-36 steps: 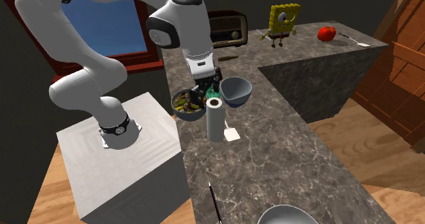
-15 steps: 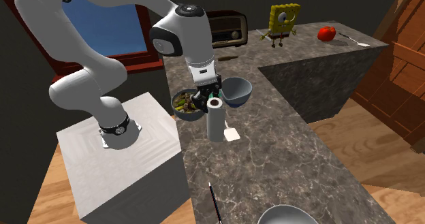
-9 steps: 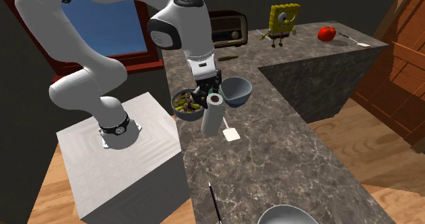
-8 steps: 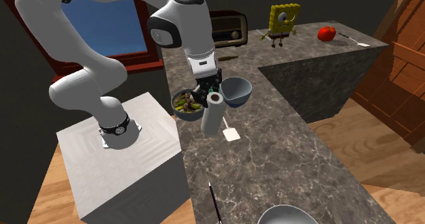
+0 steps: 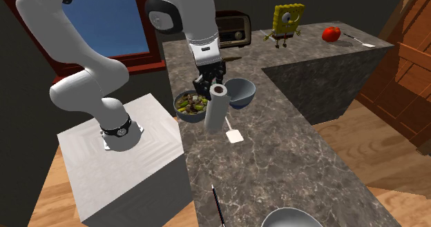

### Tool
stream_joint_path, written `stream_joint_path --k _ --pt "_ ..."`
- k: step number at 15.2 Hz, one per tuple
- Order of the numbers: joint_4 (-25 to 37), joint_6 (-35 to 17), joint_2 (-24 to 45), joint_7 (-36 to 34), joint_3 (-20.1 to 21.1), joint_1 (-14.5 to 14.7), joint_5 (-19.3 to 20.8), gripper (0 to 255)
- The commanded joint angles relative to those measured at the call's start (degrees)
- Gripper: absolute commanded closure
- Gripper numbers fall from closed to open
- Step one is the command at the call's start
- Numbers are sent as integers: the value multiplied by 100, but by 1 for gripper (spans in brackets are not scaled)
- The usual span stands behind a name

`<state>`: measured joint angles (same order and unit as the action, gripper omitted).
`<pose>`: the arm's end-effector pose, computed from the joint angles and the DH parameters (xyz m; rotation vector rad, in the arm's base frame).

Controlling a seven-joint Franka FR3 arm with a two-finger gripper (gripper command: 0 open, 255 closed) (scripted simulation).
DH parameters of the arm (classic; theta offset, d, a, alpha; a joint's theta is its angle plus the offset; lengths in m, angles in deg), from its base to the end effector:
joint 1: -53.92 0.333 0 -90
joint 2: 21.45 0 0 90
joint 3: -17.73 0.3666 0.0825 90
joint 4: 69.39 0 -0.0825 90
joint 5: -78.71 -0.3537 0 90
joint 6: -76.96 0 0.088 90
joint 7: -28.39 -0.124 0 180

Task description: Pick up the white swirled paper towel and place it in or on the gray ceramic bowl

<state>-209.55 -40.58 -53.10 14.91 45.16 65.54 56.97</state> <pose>0.2494 0.2672 0.5200 -2.9748 -0.3592 -0.1037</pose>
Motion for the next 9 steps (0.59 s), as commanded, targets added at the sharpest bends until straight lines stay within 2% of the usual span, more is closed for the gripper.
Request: stream_joint_path --k 1,9 --pt "112 173 -56 -8 -49 -6 27 255" --pt "661 796 -133 -84 -185 -46 142 255"
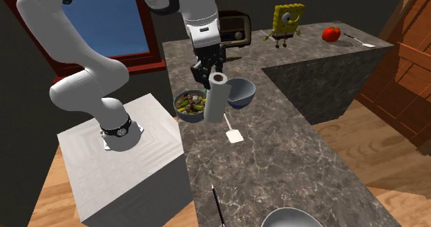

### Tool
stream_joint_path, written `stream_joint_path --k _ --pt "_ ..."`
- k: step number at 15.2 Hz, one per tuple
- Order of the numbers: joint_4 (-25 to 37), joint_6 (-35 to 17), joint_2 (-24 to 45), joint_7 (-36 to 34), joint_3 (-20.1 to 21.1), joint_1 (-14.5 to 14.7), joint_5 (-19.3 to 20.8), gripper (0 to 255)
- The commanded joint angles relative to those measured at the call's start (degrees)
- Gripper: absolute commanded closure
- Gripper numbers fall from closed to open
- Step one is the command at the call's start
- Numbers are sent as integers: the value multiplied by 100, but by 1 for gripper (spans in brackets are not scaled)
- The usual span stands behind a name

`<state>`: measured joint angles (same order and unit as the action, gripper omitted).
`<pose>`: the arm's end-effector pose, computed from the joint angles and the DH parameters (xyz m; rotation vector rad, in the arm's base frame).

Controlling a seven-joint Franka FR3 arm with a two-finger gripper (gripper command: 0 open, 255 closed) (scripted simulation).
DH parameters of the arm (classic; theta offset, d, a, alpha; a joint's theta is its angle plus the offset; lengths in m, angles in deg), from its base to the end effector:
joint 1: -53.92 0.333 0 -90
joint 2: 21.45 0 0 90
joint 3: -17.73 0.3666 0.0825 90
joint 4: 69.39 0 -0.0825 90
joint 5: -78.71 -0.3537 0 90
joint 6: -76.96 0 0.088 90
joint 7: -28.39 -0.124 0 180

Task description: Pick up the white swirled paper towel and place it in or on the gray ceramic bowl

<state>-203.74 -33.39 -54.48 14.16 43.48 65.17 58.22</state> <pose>0.2462 0.2656 0.5632 -2.9750 -0.3597 -0.1038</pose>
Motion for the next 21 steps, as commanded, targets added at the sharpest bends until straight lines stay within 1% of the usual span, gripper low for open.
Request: stream_joint_path --k 1,10,15,21 --pt "153 153 2 -19 -32 -15 32 255" --pt "807 776 32 -108 -146 -64 146 255" --pt "783 1456 -734 -409 -178 202 -50 255" --pt "990 2303 -1466 -875 -177 503 -250 255"
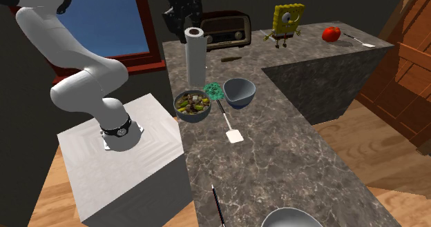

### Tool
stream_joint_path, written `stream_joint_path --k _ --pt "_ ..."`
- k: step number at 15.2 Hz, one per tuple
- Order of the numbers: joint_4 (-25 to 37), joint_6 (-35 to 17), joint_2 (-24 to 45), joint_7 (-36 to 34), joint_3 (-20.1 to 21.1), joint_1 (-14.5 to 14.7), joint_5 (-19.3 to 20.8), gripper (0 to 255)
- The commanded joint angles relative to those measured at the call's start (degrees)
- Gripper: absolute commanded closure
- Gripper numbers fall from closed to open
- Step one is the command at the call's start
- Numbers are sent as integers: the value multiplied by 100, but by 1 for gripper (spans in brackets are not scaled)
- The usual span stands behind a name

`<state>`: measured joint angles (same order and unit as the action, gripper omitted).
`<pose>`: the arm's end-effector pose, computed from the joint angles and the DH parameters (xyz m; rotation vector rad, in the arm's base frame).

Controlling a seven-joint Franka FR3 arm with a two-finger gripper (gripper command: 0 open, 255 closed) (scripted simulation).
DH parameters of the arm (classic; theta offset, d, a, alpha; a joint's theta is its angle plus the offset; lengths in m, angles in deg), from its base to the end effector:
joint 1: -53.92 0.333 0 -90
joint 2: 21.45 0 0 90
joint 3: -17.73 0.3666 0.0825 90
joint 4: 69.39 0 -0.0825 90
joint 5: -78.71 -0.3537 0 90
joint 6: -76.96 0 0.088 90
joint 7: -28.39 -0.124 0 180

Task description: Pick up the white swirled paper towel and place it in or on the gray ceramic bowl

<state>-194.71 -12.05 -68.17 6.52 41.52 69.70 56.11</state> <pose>0.1238 0.2577 0.6583 -2.9744 -0.3596 -0.1054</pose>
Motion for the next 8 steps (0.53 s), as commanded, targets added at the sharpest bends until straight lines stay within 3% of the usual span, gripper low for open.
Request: stream_joint_path --k 1,4,8 --pt "145 311 -198 -199 24 96 -73 255" --pt "364 735 -461 -478 49 226 -176 255" --pt "-36 500 -625 -426 106 271 -246 255"
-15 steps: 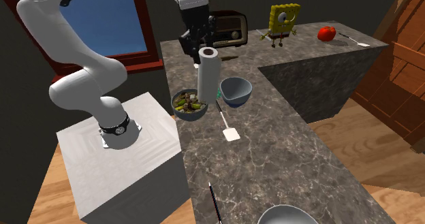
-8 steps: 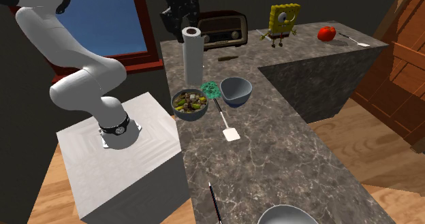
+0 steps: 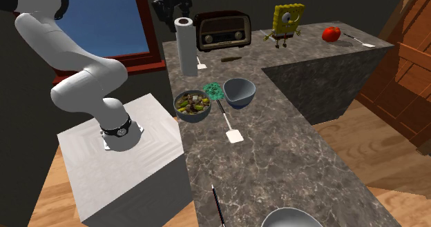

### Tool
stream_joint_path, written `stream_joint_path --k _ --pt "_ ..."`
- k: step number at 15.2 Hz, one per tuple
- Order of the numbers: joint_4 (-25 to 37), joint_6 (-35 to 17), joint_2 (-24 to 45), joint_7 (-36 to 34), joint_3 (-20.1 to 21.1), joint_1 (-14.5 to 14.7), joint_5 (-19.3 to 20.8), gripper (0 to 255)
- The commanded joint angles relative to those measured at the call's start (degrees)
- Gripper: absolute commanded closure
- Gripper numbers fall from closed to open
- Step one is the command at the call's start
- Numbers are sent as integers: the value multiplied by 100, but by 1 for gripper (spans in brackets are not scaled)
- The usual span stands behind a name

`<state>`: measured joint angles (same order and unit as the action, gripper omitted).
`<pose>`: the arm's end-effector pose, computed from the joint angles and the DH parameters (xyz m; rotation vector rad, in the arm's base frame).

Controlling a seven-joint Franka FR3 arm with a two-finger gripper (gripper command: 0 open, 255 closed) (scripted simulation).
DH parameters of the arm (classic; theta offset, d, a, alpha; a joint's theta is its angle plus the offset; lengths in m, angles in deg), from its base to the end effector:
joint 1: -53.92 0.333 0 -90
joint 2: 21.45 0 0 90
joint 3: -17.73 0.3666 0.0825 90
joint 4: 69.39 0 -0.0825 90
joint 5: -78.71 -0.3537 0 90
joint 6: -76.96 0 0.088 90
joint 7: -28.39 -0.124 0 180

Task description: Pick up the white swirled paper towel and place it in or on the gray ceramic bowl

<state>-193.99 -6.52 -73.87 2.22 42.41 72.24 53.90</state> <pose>0.0637 0.2559 0.6678 -2.9752 -0.3600 -0.1035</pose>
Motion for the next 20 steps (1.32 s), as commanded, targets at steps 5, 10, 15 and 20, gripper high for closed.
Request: stream_joint_path --k 5,10,15,20 --pt "-585 -345 -240 67 102 74 -122 255" --pt "-1041 -639 -403 125 203 134 -232 255" --pt "-1475 -937 -540 178 320 197 -355 255" --pt "-1890 -1241 -650 229 453 263 -492 255"
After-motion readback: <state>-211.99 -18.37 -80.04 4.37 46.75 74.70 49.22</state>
